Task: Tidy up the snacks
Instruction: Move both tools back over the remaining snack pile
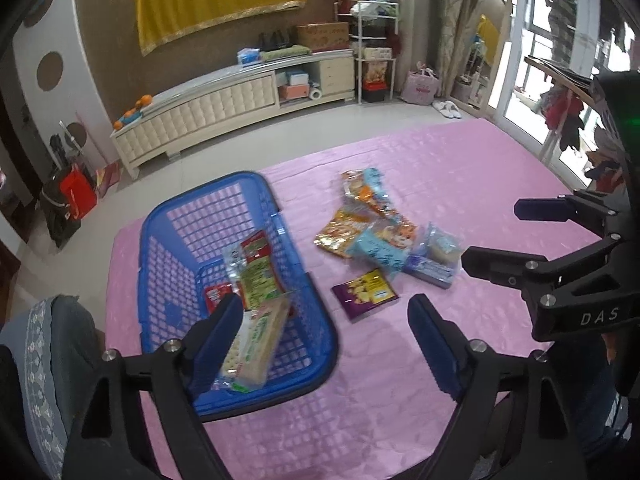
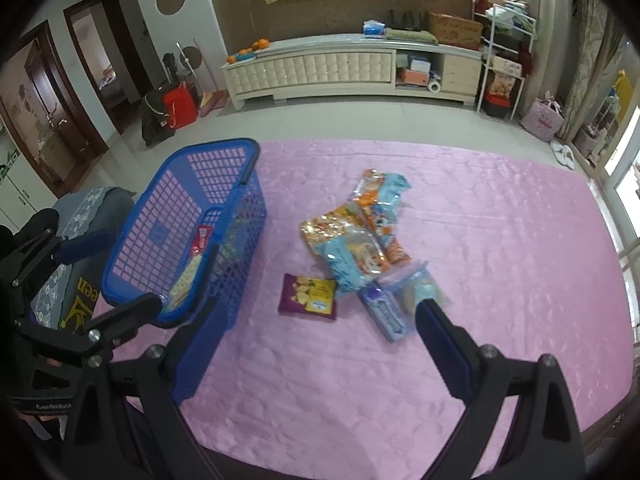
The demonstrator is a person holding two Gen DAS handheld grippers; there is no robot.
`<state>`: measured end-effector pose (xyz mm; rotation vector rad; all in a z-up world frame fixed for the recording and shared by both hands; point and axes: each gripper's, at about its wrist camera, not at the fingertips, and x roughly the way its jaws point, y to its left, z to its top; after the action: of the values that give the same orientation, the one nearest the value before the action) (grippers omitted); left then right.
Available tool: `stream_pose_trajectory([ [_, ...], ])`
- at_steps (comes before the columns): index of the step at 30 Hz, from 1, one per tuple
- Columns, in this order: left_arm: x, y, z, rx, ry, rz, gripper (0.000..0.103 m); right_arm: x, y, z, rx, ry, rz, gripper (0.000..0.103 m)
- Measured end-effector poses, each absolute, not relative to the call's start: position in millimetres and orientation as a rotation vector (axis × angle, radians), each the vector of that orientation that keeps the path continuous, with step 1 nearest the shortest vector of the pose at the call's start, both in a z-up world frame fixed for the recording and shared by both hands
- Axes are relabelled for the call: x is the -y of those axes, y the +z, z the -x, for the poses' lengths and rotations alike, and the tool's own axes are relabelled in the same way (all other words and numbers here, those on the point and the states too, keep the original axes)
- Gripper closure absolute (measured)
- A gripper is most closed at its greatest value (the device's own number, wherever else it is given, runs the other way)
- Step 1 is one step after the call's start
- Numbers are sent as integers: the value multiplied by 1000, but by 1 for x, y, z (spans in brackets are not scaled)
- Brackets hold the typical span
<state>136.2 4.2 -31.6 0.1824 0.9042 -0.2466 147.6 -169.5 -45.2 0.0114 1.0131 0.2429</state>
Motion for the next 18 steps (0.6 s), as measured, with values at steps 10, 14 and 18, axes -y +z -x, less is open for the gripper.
stream_pose_trajectory([
  [10,49,-42,-133,-915,-302,-214,20,222,-51,-132,-1015,204,14,6],
  [14,67,-52,-135,-937,-321,-221,20,245,-61,-132,-1033,184,5,6],
  [18,86,-63,-140,-960,-329,-235,20,263,-70,-134,-1049,180,-9,6],
])
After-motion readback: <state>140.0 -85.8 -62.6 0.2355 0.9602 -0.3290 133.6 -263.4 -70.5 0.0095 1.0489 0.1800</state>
